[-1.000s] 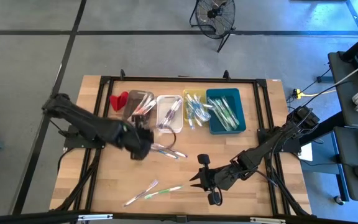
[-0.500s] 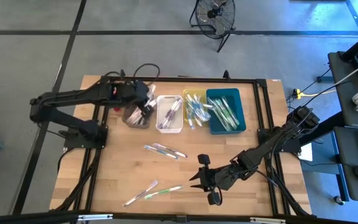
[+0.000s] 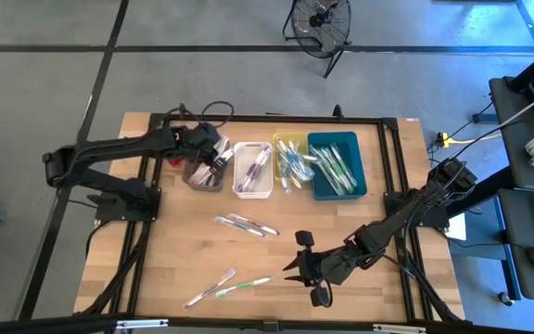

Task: Pick & Place Toothbrushes
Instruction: Put the orange toothbrush into the black bin

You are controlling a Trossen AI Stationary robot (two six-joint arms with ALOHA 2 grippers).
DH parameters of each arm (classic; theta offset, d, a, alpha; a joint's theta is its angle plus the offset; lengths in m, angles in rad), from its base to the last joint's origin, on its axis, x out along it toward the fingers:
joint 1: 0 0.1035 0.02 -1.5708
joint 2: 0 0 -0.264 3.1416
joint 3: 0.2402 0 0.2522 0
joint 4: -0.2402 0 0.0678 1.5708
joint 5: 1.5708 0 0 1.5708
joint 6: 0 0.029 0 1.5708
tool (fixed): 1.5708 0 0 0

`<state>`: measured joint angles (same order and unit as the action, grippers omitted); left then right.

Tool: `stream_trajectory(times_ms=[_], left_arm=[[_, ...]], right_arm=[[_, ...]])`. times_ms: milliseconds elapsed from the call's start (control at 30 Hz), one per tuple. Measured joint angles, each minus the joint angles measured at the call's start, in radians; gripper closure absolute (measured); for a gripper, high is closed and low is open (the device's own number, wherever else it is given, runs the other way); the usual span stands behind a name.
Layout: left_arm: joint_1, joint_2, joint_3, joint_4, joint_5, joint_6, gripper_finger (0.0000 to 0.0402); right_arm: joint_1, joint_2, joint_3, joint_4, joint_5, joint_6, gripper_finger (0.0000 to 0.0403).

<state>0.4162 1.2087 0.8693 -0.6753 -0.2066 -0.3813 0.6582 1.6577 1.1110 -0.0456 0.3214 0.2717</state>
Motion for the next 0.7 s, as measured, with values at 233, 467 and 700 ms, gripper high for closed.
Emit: stream_trajectory(times_ms=[233,467,700], left_arm=[[0.021,0.0,-0.065,0.013,0.023,0.019,0.04],[0.026,0.005,-0.111,0.054,0.049,0.033,0.0399],[0.025,0.005,-0.127,0.078,0.071,0.02,0.0388]], right_arm=[[0.0,0.0,0.0,0.0,0.003,-0.003,0.0316],[0.0,0.0,0.0,0.0,0.003,-0.001,0.0325],[0.0,0.0,0.0,0.0,0.003,-0.002,0.0319]])
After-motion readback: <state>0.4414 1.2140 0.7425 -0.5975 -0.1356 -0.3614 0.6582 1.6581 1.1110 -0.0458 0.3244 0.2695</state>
